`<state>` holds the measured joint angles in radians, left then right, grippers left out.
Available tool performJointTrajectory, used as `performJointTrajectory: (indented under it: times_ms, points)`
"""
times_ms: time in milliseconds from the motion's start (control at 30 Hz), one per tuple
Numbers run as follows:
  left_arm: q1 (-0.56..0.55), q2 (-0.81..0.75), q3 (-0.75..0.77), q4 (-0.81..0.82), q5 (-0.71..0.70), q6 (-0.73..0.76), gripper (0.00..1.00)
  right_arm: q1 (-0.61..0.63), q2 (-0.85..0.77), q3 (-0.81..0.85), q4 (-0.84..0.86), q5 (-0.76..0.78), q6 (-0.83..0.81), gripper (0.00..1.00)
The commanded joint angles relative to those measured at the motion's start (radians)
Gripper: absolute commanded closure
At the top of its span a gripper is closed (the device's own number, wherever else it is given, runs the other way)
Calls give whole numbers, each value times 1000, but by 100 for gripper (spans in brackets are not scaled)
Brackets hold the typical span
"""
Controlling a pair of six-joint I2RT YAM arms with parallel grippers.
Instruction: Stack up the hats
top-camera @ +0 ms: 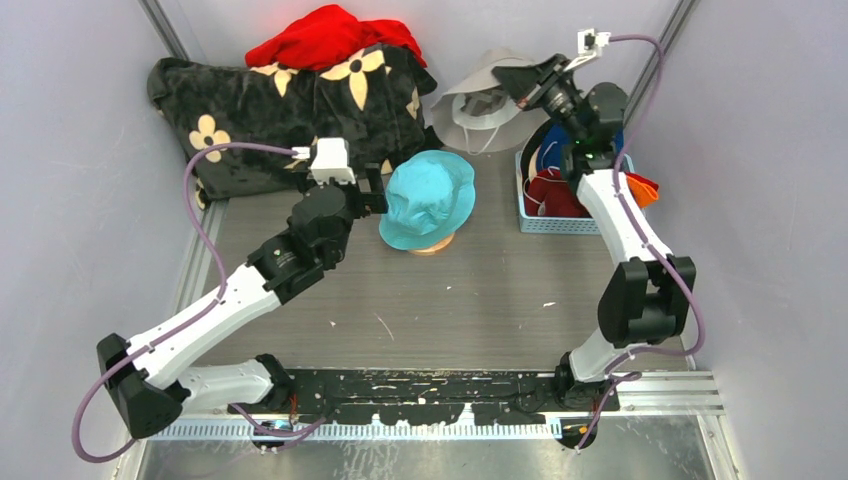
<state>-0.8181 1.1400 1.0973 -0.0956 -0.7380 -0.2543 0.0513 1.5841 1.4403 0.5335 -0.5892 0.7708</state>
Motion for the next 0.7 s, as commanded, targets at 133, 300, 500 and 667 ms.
performJointTrajectory:
  times_ms: [133, 300, 500, 667]
  points:
    - [4, -129, -33, 28, -12, 22, 1, 146, 113, 96, 234, 50, -64, 99]
    - [3, -161, -39, 8, -32, 35, 1, 198, 197, 161, 277, 78, -87, 99]
    - [4, -176, -48, 2, -44, 38, 1, 246, 272, 239, 290, 45, -90, 99]
    - [5, -176, -54, 2, -46, 33, 1, 282, 257, 203, 298, -2, -109, 99]
